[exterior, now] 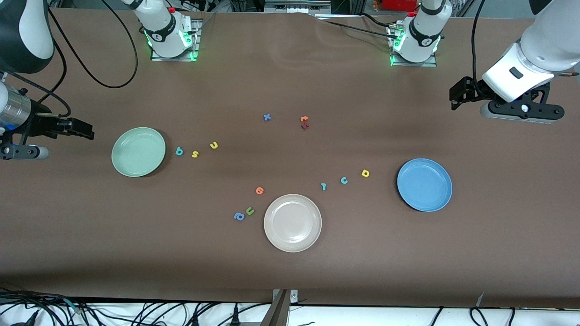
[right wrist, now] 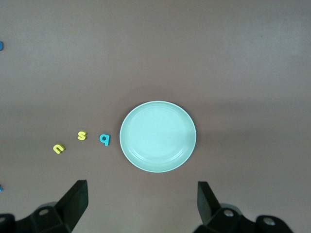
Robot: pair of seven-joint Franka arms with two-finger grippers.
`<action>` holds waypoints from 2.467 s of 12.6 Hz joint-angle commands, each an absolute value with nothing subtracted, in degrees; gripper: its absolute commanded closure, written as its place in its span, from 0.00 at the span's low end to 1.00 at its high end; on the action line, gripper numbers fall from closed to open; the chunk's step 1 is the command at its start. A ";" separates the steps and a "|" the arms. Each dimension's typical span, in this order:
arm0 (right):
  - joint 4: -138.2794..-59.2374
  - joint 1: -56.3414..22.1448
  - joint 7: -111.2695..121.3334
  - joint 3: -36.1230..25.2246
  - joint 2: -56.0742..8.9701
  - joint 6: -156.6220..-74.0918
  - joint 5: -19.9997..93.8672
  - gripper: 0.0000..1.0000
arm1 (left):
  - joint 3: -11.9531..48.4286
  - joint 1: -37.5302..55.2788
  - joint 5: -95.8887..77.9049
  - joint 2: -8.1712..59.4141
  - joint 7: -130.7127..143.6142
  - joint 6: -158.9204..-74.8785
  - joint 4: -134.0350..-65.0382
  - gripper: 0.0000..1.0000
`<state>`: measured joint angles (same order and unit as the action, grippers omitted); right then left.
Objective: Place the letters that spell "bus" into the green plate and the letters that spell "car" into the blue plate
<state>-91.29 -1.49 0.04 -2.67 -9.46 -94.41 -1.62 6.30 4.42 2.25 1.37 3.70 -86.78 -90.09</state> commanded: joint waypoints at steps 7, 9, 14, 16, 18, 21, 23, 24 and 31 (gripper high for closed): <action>-92.64 -1.41 -0.88 -2.46 -8.00 -94.31 -1.76 0.01 | 6.59 3.96 2.90 1.67 4.04 -86.05 -89.03 0.00; -92.64 -1.41 -0.88 -2.46 -8.09 -94.48 -1.76 0.01 | 6.50 3.87 2.46 1.67 4.04 -86.04 -89.03 0.00; -92.64 -1.41 -0.88 -2.46 -8.09 -94.66 -1.76 0.01 | 6.50 4.30 1.93 2.54 3.52 -84.91 -89.12 0.00; -92.64 -1.49 -0.88 -2.46 -8.09 -94.66 -1.76 0.01 | 6.50 4.48 2.02 2.64 3.87 -84.38 -89.12 0.00; -92.64 -1.49 -0.88 -2.37 -8.09 -94.75 -1.67 0.01 | 6.50 4.22 2.02 2.64 3.60 -84.38 -89.12 0.00; -92.64 -1.49 -0.88 -2.37 -8.09 -94.75 -1.67 0.01 | 6.50 4.13 2.02 2.64 3.60 -84.38 -89.12 0.00; -92.72 -1.49 -0.97 -2.29 -8.09 -94.75 -1.67 0.01 | 6.50 4.13 2.02 2.64 3.60 -84.38 -89.12 0.00; -92.81 -1.49 -0.97 -2.29 -8.09 -94.83 -1.67 0.01 | 6.50 4.13 2.02 2.64 3.60 -84.38 -89.12 0.00; -93.08 -1.49 -0.97 -2.29 -8.09 -95.19 -1.58 0.01 | 6.59 4.13 1.93 2.64 3.60 -84.38 -89.12 0.00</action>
<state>-91.50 -1.50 -0.06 -2.53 -9.46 -94.48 -1.62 6.28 4.45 2.22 2.33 3.70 -85.38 -90.13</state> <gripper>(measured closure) 0.004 0.000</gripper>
